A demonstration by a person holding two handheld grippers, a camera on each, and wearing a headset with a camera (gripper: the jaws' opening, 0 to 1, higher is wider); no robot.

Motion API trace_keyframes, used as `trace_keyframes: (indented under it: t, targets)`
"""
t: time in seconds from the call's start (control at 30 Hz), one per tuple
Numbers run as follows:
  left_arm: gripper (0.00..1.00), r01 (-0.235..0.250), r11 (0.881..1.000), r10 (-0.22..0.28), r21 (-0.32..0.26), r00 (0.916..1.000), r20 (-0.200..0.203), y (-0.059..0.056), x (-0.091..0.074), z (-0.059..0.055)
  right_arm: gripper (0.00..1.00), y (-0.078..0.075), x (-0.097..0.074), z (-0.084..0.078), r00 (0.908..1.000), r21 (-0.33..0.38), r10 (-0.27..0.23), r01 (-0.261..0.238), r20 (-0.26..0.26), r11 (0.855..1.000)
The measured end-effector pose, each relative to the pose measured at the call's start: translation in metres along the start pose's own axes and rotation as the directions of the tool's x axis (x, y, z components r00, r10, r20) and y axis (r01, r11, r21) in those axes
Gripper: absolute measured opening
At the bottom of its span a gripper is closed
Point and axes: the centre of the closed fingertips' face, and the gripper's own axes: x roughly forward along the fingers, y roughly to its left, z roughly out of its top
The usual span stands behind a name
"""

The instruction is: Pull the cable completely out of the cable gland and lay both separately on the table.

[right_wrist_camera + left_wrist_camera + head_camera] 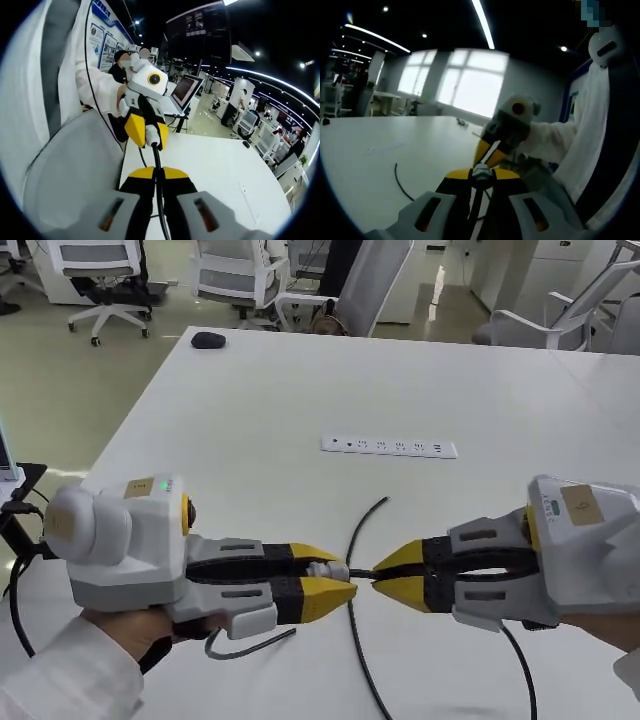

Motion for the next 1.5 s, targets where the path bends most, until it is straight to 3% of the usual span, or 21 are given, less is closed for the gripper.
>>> trace_keyframes:
  t: [0.37,0.83,1.1,1.3,1.4,1.5]
  targets:
    - [0.17,-0.017,1.0,0.017,0.0,0.9999,0.001,0.003,-0.007,0.0,0.03,-0.005,-0.01,-0.034,0.9984,0.067,-0.033,0.036,-0.047,0.997]
    - [0.17,-0.02,1.0,0.02,-0.019,0.9998,-0.008,0.004,-0.004,-0.002,0.03,-0.002,-0.014,-0.076,0.9938,0.161,-0.047,0.063,-0.101,0.985]
    - [0.17,-0.026,0.999,0.025,-0.021,0.9995,-0.019,0.004,-0.002,-0.005,0.03,0.0,-0.014,-0.08,0.9937,0.181,-0.045,0.063,-0.102,0.981]
    - [0.17,-0.011,1.0,0.011,-0.008,0.9989,-0.046,0.0,0.0,-0.006,0.04,0.008,-0.013,-0.081,0.9901,0.201,-0.008,0.036,-0.14,0.979]
    - [0.17,-0.005,1.0,0.005,-0.014,0.999,-0.045,-0.002,0.0,-0.006,0.07,0.008,-0.015,-0.076,0.9857,0.17,-0.016,0.045,-0.168,0.984]
    - [0.17,-0.008,1.0,0.007,-0.022,0.9989,-0.045,-0.002,0.002,-0.006,0.13,0.007,-0.017,-0.058,0.9911,0.145,-0.024,0.043,-0.131,0.988]
